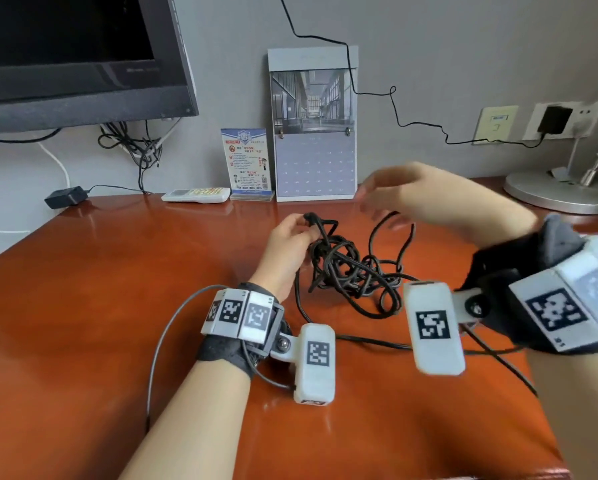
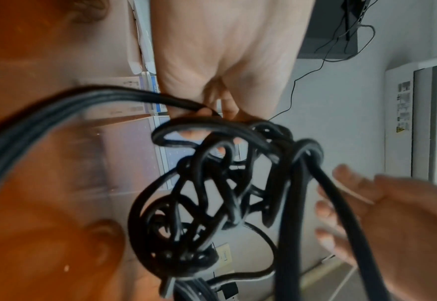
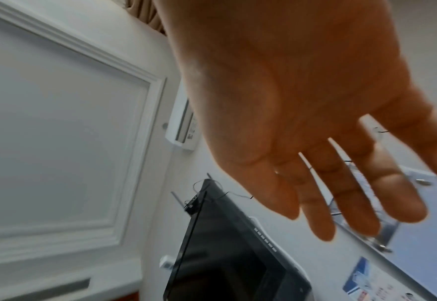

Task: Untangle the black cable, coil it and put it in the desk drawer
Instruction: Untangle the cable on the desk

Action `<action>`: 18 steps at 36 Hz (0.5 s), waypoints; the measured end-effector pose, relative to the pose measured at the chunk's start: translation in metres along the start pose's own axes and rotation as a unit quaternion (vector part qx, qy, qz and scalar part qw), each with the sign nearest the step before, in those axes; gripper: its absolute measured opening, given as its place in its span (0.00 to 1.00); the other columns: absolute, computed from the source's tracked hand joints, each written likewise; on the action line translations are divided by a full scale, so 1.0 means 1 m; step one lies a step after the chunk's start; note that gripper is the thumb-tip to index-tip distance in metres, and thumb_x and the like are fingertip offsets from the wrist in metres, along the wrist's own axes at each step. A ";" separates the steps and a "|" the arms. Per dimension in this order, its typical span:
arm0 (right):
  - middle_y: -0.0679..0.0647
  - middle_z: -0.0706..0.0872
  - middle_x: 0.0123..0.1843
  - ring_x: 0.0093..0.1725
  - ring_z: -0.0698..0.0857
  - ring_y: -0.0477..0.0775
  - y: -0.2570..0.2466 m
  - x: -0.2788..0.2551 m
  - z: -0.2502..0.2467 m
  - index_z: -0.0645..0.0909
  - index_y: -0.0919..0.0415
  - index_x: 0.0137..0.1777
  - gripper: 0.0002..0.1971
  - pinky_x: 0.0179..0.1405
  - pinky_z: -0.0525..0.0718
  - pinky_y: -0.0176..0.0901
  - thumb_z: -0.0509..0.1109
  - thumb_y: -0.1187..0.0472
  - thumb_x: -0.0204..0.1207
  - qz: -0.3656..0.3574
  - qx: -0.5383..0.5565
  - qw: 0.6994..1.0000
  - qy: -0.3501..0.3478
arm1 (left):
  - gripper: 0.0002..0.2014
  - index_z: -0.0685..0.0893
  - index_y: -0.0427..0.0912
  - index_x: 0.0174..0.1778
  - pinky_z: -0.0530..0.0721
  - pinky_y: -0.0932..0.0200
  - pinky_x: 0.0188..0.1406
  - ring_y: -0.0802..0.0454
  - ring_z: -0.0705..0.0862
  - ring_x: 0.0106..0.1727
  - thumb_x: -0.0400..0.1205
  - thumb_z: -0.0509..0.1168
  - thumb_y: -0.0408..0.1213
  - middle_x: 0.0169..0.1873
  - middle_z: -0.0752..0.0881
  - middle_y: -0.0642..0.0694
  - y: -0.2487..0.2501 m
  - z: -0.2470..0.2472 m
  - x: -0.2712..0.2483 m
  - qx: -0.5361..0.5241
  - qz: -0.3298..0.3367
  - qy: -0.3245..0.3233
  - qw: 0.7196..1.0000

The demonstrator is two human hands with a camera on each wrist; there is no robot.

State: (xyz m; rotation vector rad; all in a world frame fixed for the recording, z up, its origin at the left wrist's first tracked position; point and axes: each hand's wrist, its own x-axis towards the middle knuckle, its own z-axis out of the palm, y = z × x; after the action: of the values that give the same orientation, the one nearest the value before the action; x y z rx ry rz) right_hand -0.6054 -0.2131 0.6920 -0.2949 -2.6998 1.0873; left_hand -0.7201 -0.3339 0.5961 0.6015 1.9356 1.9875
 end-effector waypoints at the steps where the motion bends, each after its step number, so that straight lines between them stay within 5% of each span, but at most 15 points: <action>1: 0.47 0.86 0.40 0.45 0.85 0.48 -0.011 0.000 -0.007 0.84 0.52 0.46 0.08 0.49 0.86 0.44 0.63 0.59 0.79 -0.002 -0.028 1.000 -0.010 | 0.07 0.80 0.46 0.47 0.73 0.59 0.30 0.50 0.80 0.37 0.83 0.60 0.29 0.42 0.84 0.47 0.000 0.000 0.001 0.001 0.003 0.012 1.000; 4: 0.45 0.85 0.39 0.40 0.84 0.47 -0.042 0.006 -0.018 0.85 0.53 0.49 0.09 0.42 0.83 0.37 0.63 0.58 0.79 -0.019 -0.116 0.993 -0.022 | 0.07 0.80 0.48 0.44 0.81 0.47 0.46 0.46 0.83 0.44 0.81 0.65 0.29 0.44 0.84 0.45 -0.001 0.001 0.000 -0.002 0.026 0.040 0.999; 7: 0.51 0.89 0.46 0.44 0.86 0.55 -0.063 0.024 -0.011 0.86 0.57 0.50 0.11 0.44 0.83 0.42 0.62 0.57 0.79 -0.020 -0.224 0.973 -0.045 | 0.10 0.80 0.51 0.42 0.82 0.41 0.57 0.45 0.84 0.49 0.79 0.66 0.28 0.44 0.84 0.45 0.002 0.002 -0.002 0.005 0.048 0.053 0.997; 9: 0.55 0.89 0.44 0.42 0.85 0.58 -0.069 0.042 0.000 0.86 0.56 0.41 0.13 0.43 0.82 0.44 0.61 0.55 0.79 -0.014 -0.291 0.954 -0.073 | 0.12 0.80 0.53 0.42 0.82 0.43 0.56 0.46 0.83 0.49 0.79 0.66 0.28 0.42 0.84 0.47 0.005 0.003 -0.003 0.011 0.063 0.052 0.997; 11: 0.53 0.86 0.35 0.33 0.81 0.53 -0.072 0.054 0.013 0.81 0.56 0.33 0.17 0.32 0.78 0.39 0.60 0.52 0.80 -0.007 -0.342 0.934 -0.101 | 0.12 0.79 0.54 0.41 0.81 0.48 0.52 0.46 0.82 0.49 0.80 0.66 0.28 0.41 0.83 0.48 0.006 0.005 -0.004 0.025 0.085 0.048 0.995; 16: 0.45 0.79 0.16 0.13 0.75 0.40 -0.071 0.069 0.031 0.76 0.59 0.28 0.21 0.12 0.71 0.28 0.62 0.49 0.82 0.009 -0.412 0.899 -0.151 | 0.10 0.81 0.48 0.40 0.79 0.61 0.41 0.53 0.81 0.38 0.80 0.67 0.27 0.35 0.83 0.48 0.006 0.005 -0.002 0.025 0.092 0.057 0.994; 18: 0.47 0.79 0.18 0.15 0.76 0.42 -0.072 0.071 0.034 0.75 0.61 0.28 0.20 0.07 0.68 0.26 0.66 0.53 0.80 0.011 -0.415 0.897 -0.151 | 0.08 0.80 0.47 0.43 0.76 0.71 0.36 0.60 0.80 0.37 0.80 0.66 0.27 0.35 0.83 0.52 0.006 0.003 -0.001 0.033 0.091 0.050 0.994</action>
State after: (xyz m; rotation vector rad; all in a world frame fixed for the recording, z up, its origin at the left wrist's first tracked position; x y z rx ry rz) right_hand -0.6904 -0.2674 0.7278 -0.2955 -3.3025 -0.1107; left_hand -0.7168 -0.3320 0.6022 0.7331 2.0801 2.1060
